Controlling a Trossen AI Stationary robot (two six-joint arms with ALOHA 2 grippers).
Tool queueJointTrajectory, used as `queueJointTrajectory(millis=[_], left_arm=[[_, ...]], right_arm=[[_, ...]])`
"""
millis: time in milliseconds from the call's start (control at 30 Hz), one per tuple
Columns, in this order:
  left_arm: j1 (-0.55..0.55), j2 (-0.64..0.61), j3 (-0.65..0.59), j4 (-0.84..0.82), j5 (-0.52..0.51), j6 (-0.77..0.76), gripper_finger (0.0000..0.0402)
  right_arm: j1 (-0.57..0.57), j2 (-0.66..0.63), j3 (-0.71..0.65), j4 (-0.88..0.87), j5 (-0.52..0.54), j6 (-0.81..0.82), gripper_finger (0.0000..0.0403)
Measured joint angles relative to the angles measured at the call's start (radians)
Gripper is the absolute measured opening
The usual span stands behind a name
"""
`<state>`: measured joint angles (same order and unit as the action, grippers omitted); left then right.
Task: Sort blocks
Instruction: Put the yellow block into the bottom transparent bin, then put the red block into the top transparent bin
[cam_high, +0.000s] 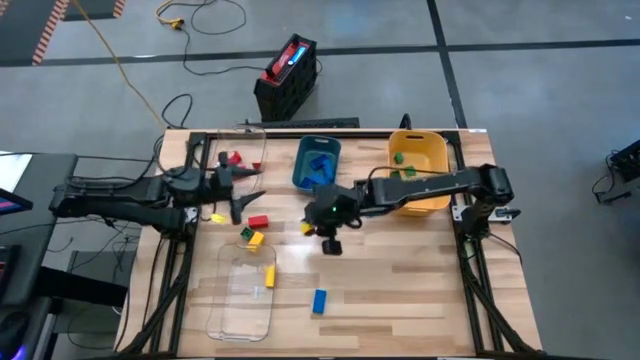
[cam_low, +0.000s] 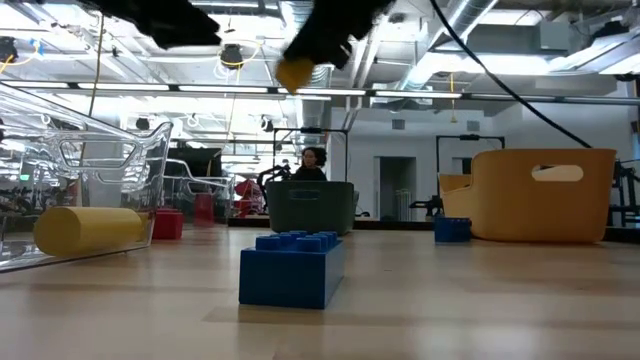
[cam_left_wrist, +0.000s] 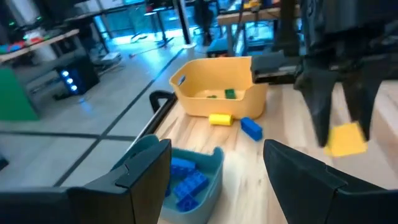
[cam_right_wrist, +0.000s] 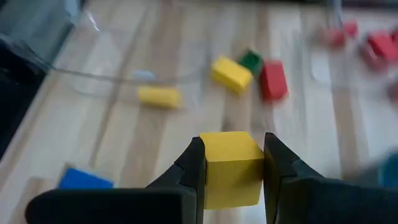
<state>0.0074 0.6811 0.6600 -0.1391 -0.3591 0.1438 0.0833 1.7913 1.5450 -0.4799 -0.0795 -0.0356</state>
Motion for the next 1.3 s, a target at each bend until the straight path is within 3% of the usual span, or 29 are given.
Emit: queueJointTrajectory(millis=[233, 333, 600, 900, 1167, 1300], left_arm=[[-0.044, -0.146, 0.000, -0.119, 0.027, 0.020, 0.0248], [-0.052, -0.194, 0.000, -0.156, 0.105, 0.027, 0.0248], [-0.055, -0.223, -0.001, -0.159, 0.131, 0.020, 0.0248], [-0.055, -0.223, -0.001, -0.163, 0.131, 0.000, 0.0248], [-0.055, -0.223, -0.001, -0.165, 0.131, -0.012, 0.0248], [-0.055, -0.208, -0.014, -0.140, 0.125, -0.010, 0.0248]], right_arm=[[0.073, 0.068, 0.000, 0.264, -0.002, -0.080, 0.0088], [0.074, 0.128, 0.001, 0.371, -0.046, -0.087, 0.0088], [0.074, 0.299, 0.049, 0.637, -0.144, -0.115, 0.0098], [0.071, 0.440, 0.178, 0.636, -0.156, -0.172, 0.0123], [0.059, 0.431, 0.248, 0.484, -0.150, -0.182, 0.0240], [0.062, 0.347, 0.278, 0.350, -0.010, -0.269, 0.0261]])
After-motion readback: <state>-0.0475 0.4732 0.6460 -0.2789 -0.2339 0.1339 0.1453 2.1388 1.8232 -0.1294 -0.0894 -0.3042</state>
